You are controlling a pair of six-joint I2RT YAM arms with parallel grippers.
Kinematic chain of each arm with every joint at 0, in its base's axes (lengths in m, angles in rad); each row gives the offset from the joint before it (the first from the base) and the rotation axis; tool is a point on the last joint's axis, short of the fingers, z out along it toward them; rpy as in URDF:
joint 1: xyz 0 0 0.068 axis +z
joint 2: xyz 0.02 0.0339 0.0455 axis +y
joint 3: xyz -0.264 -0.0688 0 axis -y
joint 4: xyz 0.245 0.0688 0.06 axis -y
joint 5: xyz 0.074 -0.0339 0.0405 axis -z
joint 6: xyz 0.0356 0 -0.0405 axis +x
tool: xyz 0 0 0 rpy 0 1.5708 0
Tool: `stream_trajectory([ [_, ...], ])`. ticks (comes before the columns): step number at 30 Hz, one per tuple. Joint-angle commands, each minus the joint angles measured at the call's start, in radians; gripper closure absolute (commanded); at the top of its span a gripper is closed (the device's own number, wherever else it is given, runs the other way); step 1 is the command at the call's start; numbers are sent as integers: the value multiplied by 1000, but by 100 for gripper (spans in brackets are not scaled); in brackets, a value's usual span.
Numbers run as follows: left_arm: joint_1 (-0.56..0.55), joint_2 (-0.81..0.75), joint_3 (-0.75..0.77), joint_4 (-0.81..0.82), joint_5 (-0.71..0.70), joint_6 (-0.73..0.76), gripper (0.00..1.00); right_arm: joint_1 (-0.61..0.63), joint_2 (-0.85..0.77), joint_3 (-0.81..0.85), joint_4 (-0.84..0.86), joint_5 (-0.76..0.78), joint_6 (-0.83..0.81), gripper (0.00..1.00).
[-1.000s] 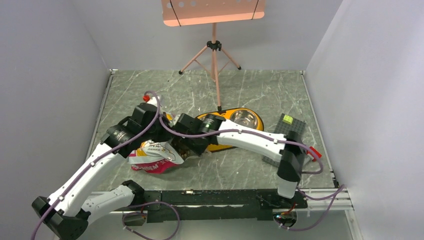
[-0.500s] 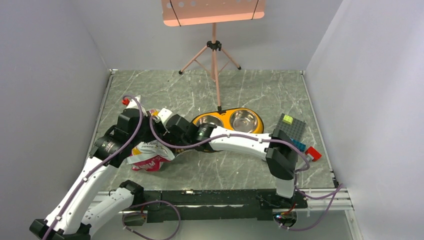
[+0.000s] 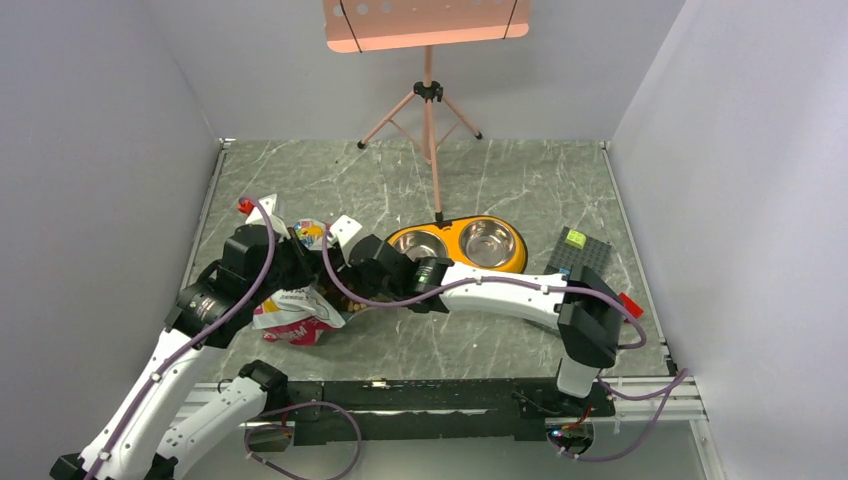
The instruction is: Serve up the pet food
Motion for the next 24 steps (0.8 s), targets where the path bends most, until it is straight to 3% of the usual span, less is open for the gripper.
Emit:
stream_trajectory([
  [1, -4, -38, 97, 38, 17, 22, 100, -11, -114, 22, 6, 49, 25, 100],
  [15, -3, 89, 227, 56, 21, 153, 100, 42, -267, -8, -173, 29, -9, 100],
  [24, -2, 95, 221, 51, -17, 129, 100, 46, -407, -132, -247, -13, -22, 100],
])
